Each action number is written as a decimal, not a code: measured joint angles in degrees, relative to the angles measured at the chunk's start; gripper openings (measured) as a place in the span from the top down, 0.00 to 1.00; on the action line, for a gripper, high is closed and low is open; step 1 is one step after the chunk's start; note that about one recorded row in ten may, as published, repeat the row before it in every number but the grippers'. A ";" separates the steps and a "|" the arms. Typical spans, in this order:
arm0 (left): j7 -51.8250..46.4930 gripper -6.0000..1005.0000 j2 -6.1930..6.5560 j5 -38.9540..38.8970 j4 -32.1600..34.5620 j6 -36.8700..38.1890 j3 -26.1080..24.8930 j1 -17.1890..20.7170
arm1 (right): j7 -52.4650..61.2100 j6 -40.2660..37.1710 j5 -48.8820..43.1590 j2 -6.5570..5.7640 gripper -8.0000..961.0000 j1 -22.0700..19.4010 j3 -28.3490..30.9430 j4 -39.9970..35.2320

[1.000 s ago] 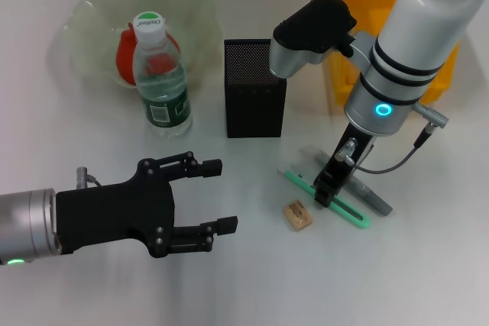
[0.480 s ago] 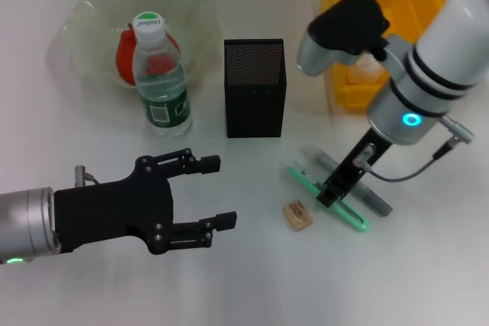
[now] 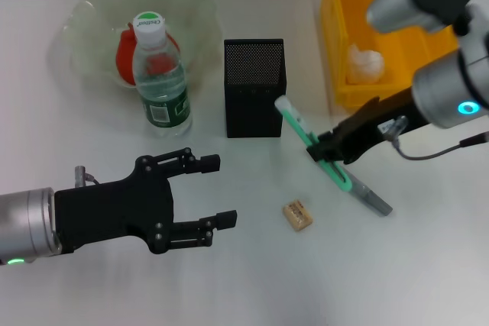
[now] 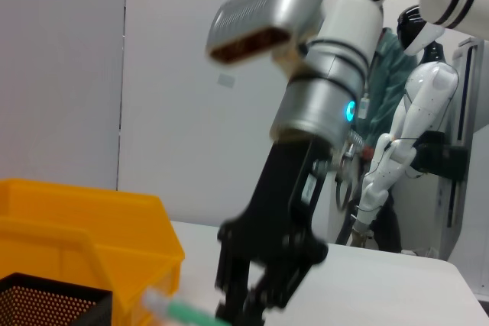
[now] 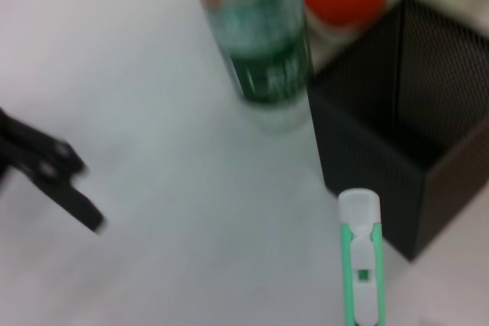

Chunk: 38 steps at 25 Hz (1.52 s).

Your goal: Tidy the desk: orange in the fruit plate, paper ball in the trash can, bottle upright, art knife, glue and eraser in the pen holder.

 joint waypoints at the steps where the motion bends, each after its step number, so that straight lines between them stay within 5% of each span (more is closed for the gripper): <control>1: 0.00 0.22 0.00 0.00 -0.05 -0.05 0.00 -0.07 | -1.14 -0.11 1.63 0.00 0.82 -1.04 0.99 -1.17; 7: 0.00 0.22 -0.03 0.00 -0.12 -0.20 -0.01 -0.12 | -10.76 1.15 12.78 0.01 0.82 -5.60 9.16 -2.75; 12: 0.00 0.22 -0.08 -0.41 -0.69 -0.57 0.00 -0.14 | -19.73 6.92 23.59 -0.05 0.82 -6.50 14.41 4.94; 23: 0.09 0.22 -0.08 -0.71 -0.78 -0.92 0.00 -0.06 | -65.61 10.33 59.14 -0.12 0.82 -0.86 19.71 39.06; 30: 0.09 0.22 -0.08 -0.70 -0.78 -1.03 0.00 -0.13 | -77.24 11.27 59.65 -0.08 0.82 3.85 19.07 47.75; 38: 0.09 0.22 -0.08 -0.69 -0.78 -1.33 0.00 -0.21 | -77.70 15.48 55.03 0.01 0.82 6.23 18.79 49.85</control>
